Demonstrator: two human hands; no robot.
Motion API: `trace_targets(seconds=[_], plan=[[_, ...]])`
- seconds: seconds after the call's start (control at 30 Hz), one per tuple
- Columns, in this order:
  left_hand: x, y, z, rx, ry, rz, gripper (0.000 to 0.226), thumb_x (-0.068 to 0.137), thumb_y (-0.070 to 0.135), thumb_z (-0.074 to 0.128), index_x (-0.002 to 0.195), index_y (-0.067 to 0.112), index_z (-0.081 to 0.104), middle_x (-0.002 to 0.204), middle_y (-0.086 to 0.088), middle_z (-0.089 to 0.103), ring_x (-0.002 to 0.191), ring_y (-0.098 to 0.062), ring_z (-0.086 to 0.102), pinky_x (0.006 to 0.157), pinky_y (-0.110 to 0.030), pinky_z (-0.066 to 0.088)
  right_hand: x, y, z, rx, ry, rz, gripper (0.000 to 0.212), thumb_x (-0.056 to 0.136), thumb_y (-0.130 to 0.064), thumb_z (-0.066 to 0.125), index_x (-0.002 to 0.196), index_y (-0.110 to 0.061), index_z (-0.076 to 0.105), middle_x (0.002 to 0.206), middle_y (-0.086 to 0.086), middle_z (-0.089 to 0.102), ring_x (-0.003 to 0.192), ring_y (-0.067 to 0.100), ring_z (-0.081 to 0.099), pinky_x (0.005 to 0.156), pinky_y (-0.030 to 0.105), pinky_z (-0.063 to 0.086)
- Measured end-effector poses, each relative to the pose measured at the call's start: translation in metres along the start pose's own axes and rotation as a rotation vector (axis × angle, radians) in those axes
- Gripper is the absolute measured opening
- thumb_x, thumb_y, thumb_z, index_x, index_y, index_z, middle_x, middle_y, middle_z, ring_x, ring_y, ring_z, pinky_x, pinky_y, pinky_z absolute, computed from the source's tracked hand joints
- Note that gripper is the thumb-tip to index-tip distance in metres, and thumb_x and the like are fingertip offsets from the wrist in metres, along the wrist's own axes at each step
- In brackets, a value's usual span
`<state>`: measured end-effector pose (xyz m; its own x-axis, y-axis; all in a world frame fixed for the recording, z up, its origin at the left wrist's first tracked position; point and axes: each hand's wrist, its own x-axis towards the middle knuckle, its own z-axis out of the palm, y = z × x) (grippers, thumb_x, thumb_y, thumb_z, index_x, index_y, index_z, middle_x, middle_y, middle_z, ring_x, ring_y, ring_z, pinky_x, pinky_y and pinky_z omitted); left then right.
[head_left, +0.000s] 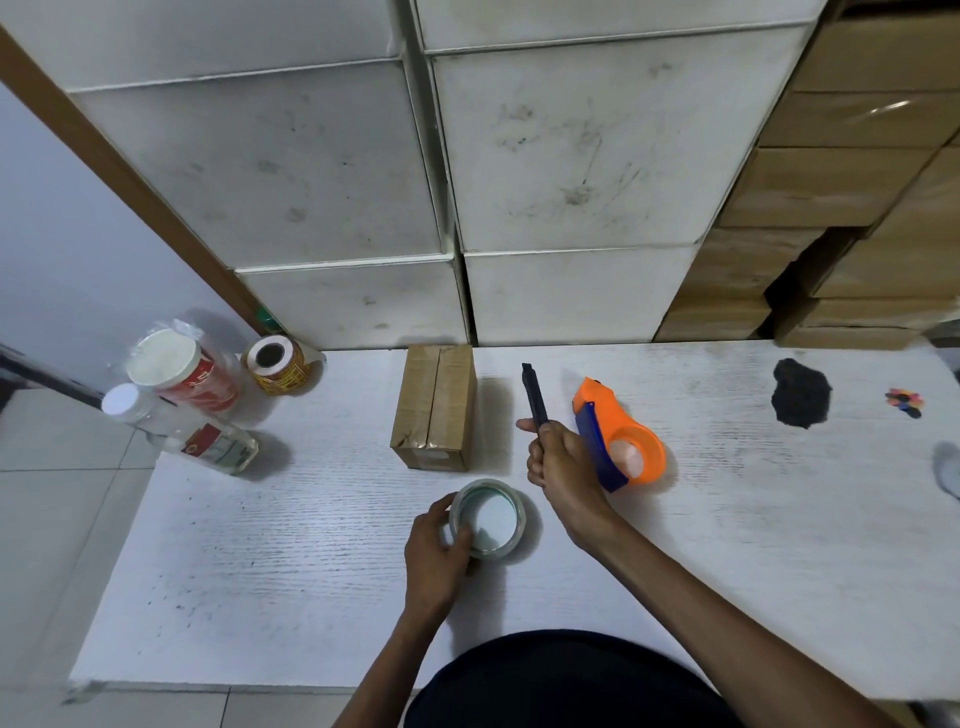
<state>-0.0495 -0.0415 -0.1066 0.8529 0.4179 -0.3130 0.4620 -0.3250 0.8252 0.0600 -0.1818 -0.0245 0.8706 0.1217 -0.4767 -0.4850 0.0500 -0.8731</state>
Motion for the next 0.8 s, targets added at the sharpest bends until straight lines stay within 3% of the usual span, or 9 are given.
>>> trace_targets(seconds=[0.1,0.27,0.33,0.43,0.5,0.63,0.7,0.8], plan=[[0.000,0.000,-0.002,-0.013,0.000,-0.022,0.062,0.069,0.054,0.053,0.123,0.027,0.065,0.116,0.011,0.064,0.107,-0.009,0.057,0.081,-0.011,0.038,0.007,0.008,0.000,-0.006,-0.061,0.032,0.028,0.101,-0.012,0.026,0.104,-0.015,0.054,0.063,-0.001,0.037,0.051,0.007,0.034,0.048,0.019,0.031],[-0.001,0.002,-0.002,-0.013,-0.012,-0.035,0.054,0.074,0.047,0.057,0.125,0.028,0.064,0.112,0.012,0.062,0.106,-0.010,0.056,0.081,-0.007,0.036,0.028,0.023,-0.004,-0.297,-0.008,0.087,0.022,0.099,-0.022,0.031,0.110,-0.010,0.044,0.078,0.000,0.050,0.067,0.013,0.046,0.065,0.028,0.037],[0.001,0.004,-0.003,-0.004,-0.014,-0.051,0.050,0.077,0.039,0.058,0.125,0.027,0.064,0.112,0.012,0.062,0.107,-0.011,0.057,0.082,-0.016,0.041,0.037,0.026,-0.006,-0.355,0.058,0.137,0.023,0.098,-0.023,0.033,0.110,-0.008,0.046,0.084,0.001,0.052,0.070,0.015,0.048,0.062,0.030,0.036],[0.000,0.005,-0.004,-0.008,-0.024,-0.073,0.063,0.070,0.052,0.053,0.126,0.026,0.063,0.115,0.011,0.062,0.109,-0.011,0.057,0.089,-0.026,0.040,0.052,0.033,-0.006,-0.422,0.172,0.155,0.027,0.096,-0.026,0.038,0.104,-0.004,0.050,0.076,0.002,0.050,0.062,0.016,0.045,0.052,0.031,0.031],[-0.001,0.006,-0.005,-0.016,-0.023,-0.074,0.072,0.064,0.057,0.049,0.127,0.025,0.064,0.115,0.010,0.063,0.108,-0.010,0.057,0.089,-0.026,0.040,0.061,0.043,-0.003,-0.533,0.209,0.085,0.031,0.094,-0.026,0.043,0.102,0.002,0.054,0.082,0.012,0.059,0.064,0.022,0.052,0.050,0.031,0.034],[-0.001,0.009,-0.005,-0.015,-0.020,-0.084,0.073,0.062,0.057,0.049,0.126,0.025,0.064,0.115,0.006,0.065,0.106,-0.011,0.057,0.087,-0.026,0.045,0.075,0.059,-0.001,-0.754,0.240,-0.035,0.033,0.096,-0.029,0.048,0.096,0.001,0.062,0.088,0.018,0.068,0.082,0.032,0.063,0.064,0.035,0.045],[0.000,0.007,-0.006,-0.016,-0.024,-0.107,0.071,0.063,0.056,0.050,0.126,0.027,0.064,0.114,0.005,0.064,0.107,-0.012,0.058,0.089,-0.030,0.049,0.080,0.063,-0.002,-0.776,0.251,-0.059,0.029,0.095,-0.027,0.051,0.088,-0.003,0.066,0.082,0.016,0.069,0.081,0.033,0.064,0.062,0.034,0.042],[-0.001,0.009,-0.007,-0.015,-0.036,-0.118,0.069,0.064,0.058,0.052,0.126,0.029,0.064,0.114,0.006,0.064,0.100,-0.003,0.058,0.084,-0.023,0.047,0.082,0.067,-0.005,-0.839,0.292,-0.089,0.026,0.093,-0.028,0.053,0.082,-0.009,0.068,0.084,0.017,0.064,0.078,0.034,0.063,0.056,0.031,0.038]])
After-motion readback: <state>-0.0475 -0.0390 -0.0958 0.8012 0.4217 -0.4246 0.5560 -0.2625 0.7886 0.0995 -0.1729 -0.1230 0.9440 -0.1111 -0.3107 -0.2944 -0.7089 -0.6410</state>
